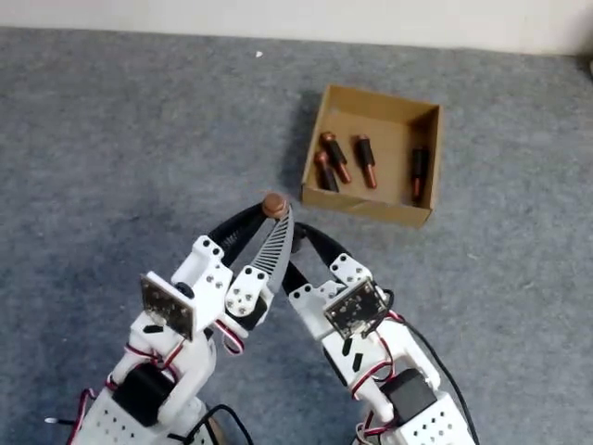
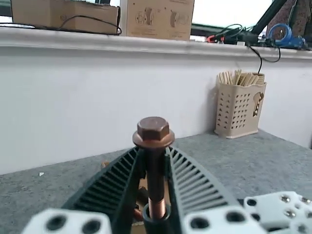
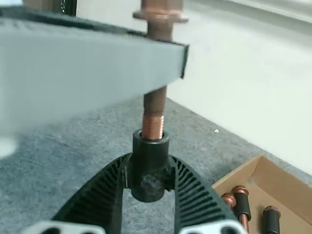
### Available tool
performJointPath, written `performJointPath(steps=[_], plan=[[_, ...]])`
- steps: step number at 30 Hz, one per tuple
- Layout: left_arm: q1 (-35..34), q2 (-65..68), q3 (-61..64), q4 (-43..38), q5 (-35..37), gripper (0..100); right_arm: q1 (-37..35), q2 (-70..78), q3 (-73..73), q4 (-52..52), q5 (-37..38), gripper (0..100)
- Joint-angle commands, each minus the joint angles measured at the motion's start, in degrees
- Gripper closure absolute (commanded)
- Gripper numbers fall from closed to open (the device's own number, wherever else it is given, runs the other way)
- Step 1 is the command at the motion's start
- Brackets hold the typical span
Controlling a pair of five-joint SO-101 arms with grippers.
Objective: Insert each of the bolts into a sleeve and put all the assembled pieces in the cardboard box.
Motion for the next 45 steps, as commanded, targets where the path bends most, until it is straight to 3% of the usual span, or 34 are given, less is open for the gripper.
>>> performJointPath(steps=[1,9,15,22,29,34,45], plan=[[0.5,0.0,0.6,-2.6,0.2,99,-0.7,-1.2,8.4,-1.6,0.6,99.4],[0.3,-0.5,0.7,3.3,0.2,99,1.7,-1.2,8.4,-1.7,0.4,99.4],[0.0,-0.5,0.2,13.9,0.3,79,2.2,-1.2,8.4,-1.7,0.4,99.4],[-0.7,-0.6,-0.1,15.9,0.1,78,3.8,-1.2,8.4,-1.7,0.4,99.4],[-7.2,-0.6,-8.4,24.2,0.0,78,6.6,-1.2,8.4,-1.7,0.4,99.4],[-12.3,-0.6,-10.4,25.1,-0.1,78,6.9,-1.1,8.4,-1.7,0.4,99.4],[-27.7,-0.6,1.5,25.0,-0.1,78,15.1,-1.2,8.3,-2.1,0.4,99.4]])
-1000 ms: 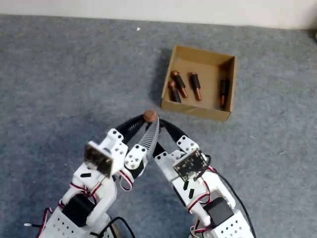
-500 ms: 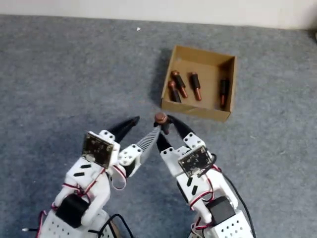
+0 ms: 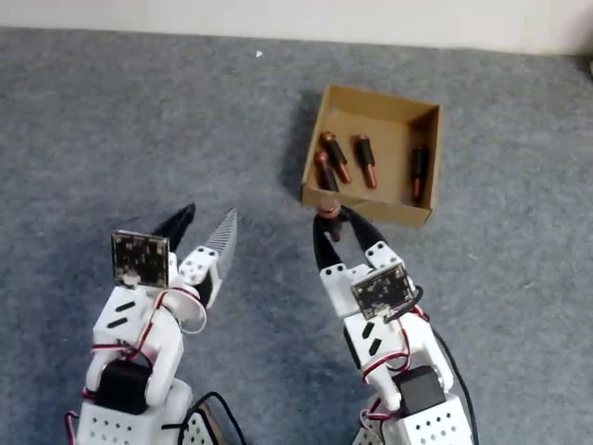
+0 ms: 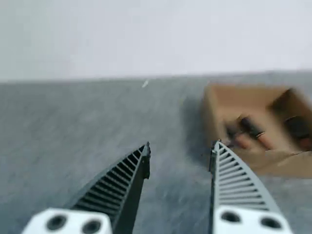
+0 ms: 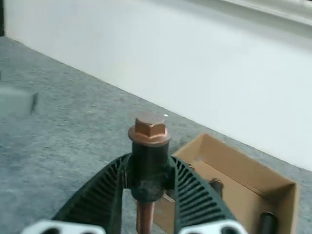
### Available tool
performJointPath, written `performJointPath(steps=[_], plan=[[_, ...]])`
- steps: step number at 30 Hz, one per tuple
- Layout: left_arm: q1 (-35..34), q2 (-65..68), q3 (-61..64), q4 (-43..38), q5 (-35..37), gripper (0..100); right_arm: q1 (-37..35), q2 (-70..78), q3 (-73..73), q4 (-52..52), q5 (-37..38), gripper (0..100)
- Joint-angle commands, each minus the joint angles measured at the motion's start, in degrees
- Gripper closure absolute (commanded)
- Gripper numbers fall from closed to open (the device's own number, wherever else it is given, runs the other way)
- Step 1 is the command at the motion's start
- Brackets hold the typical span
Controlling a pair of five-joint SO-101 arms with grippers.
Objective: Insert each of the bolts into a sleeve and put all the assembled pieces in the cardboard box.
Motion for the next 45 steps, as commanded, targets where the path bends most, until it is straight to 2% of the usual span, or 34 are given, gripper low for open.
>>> performJointPath(steps=[1,8,16,20,24,30,34,45], plan=[[-4.0,-0.4,3.8,-0.1,0.0,78,2.0,-1.2,7.7,-2.2,0.1,99.4],[-9.5,-0.4,10.8,-0.1,0.0,78,3.0,-0.6,-1.9,-1.7,0.4,99.3],[-13.2,0.0,10.9,1.1,0.2,78,3.0,4.7,-13.6,-2.0,0.5,99.0],[-13.2,-0.3,10.9,2.5,0.2,78,3.9,18.2,-24.3,-2.1,0.5,99.0],[-13.3,-0.3,10.9,2.5,0.2,78,8.3,35.0,-35.6,-2.4,0.5,99.0],[-13.3,-0.3,10.9,2.5,0.2,78,15.4,61.8,-48.2,-13.1,0.4,99.0],[-13.1,-0.3,10.9,2.5,0.2,78,17.4,79.4,-55.9,-17.8,0.4,99.0],[-13.3,-0.3,10.9,2.5,0.1,78,20.7,114.5,-76.5,-18.1,0.4,99.1]])
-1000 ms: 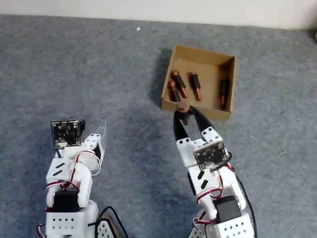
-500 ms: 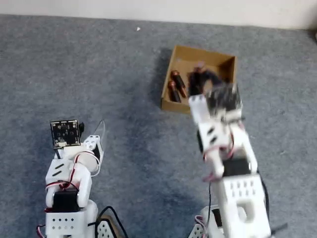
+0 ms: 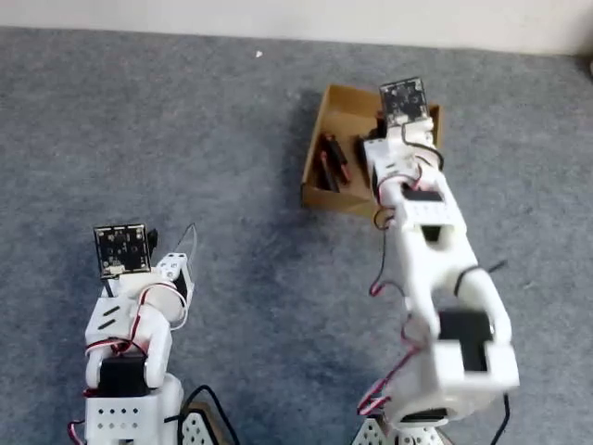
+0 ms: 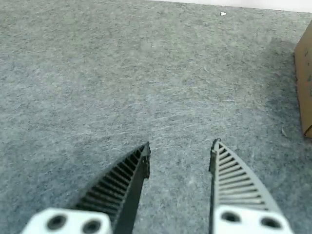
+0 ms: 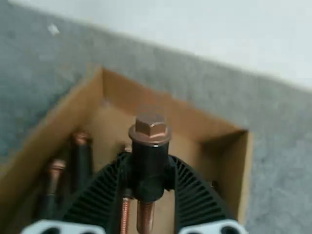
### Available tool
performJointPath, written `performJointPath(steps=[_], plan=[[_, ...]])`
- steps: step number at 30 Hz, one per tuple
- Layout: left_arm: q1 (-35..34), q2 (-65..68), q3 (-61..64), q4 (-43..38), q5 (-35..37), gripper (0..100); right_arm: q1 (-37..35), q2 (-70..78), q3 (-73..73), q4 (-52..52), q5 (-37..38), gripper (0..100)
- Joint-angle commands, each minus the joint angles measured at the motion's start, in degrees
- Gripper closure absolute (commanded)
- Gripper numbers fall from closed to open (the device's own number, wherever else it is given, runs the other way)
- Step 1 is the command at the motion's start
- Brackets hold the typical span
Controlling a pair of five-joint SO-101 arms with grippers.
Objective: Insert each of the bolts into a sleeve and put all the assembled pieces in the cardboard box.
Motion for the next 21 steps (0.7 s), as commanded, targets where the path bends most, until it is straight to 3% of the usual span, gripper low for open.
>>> performJointPath(steps=[1,5,11,21], plan=[[-0.7,-0.4,1.3,0.4,0.1,78,2.2,5.4,-9.0,-1.9,0.4,99.1],[-0.7,-0.4,1.3,0.4,0.1,78,3.7,9.9,-12.6,-1.5,0.4,98.5],[-0.7,-0.4,1.3,0.3,0.1,78,3.5,9.1,-13.4,7.2,0.4,87.1],[-0.7,-0.4,1.3,0.3,0.1,78,3.4,-5.1,-8.0,12.7,0.4,87.3]])
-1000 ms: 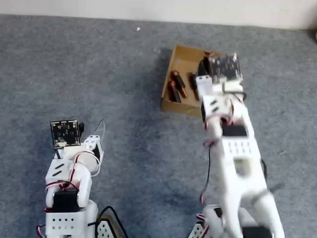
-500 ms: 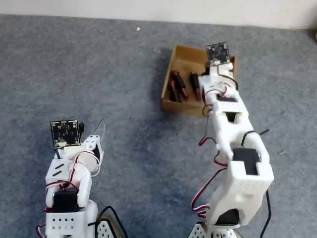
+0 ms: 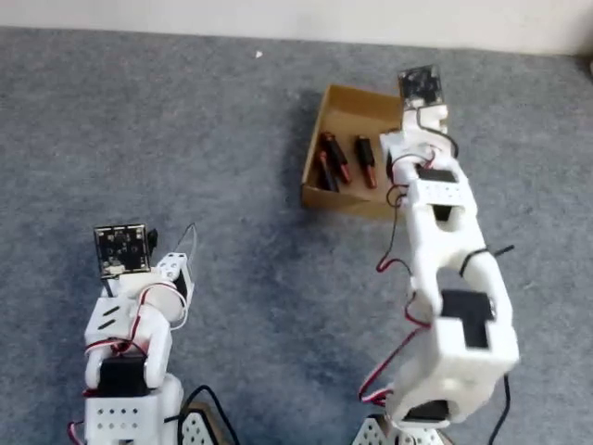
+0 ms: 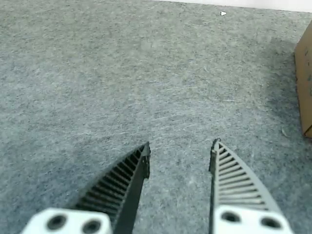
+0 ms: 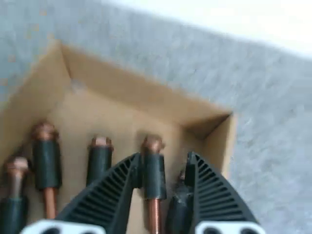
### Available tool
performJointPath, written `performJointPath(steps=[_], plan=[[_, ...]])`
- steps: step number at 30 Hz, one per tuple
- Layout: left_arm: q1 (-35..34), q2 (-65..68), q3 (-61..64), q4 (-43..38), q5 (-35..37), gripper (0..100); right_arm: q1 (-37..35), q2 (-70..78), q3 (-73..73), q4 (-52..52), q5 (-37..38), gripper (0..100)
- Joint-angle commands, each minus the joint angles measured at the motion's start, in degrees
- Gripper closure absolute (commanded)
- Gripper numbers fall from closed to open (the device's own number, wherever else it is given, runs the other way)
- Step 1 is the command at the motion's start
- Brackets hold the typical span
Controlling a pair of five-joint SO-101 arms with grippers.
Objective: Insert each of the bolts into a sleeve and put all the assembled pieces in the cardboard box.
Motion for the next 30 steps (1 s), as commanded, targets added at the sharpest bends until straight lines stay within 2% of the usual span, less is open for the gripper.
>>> performJointPath(steps=[1,6,19,28,30], plan=[[-0.7,-0.4,1.3,0.3,0.1,78,0.1,-9.2,2.9,1.2,0.4,88.2],[-0.7,-0.4,1.3,0.3,0.1,78,-1.2,-18.9,13.4,0.9,0.4,99.5],[-0.7,-0.4,1.3,0.4,0.1,78,-6.0,-46.2,39.7,0.8,0.0,99.1],[-0.7,-0.4,1.3,0.4,0.1,78,-6.6,-68.7,58.1,0.8,-0.1,99.1],[-0.7,-0.4,1.3,0.4,0.1,78,-6.6,-74.0,61.4,1.1,-2.5,99.1]])
